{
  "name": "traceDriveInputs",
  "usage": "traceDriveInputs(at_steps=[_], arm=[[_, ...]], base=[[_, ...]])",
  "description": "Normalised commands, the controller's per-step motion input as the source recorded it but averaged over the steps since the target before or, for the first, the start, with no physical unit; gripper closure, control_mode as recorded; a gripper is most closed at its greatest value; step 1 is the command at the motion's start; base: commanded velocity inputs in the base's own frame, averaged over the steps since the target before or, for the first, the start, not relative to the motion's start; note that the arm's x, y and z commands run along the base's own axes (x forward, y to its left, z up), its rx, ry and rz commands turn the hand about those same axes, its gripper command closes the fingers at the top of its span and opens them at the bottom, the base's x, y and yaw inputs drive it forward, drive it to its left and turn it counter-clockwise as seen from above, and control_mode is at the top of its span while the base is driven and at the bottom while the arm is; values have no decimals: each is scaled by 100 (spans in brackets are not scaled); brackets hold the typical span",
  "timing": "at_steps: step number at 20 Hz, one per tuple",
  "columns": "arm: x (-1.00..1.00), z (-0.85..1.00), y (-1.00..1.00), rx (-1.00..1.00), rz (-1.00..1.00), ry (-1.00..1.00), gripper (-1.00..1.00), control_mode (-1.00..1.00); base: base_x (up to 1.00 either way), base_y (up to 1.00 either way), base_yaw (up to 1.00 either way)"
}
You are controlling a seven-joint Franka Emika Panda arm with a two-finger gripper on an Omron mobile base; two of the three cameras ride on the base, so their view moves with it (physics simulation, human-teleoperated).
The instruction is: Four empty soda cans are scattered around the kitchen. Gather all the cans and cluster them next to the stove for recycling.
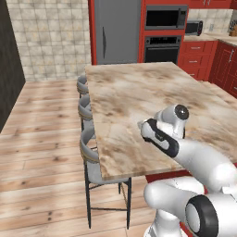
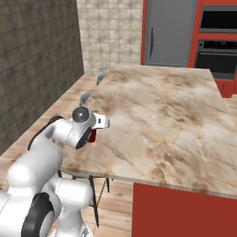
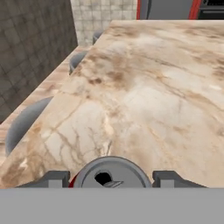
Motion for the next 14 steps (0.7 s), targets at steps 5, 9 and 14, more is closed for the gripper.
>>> traceDriveInputs(at_steps=[5,9,14], arm=[[-53,0,-6,0,0,-6,100,-100],[-46,0,-8,0,0,-3,100,-100],[-20,0,-6,0,0,-1,100,100]], base=[[0,0,0],[0,0,0],[-14,-7,0]])
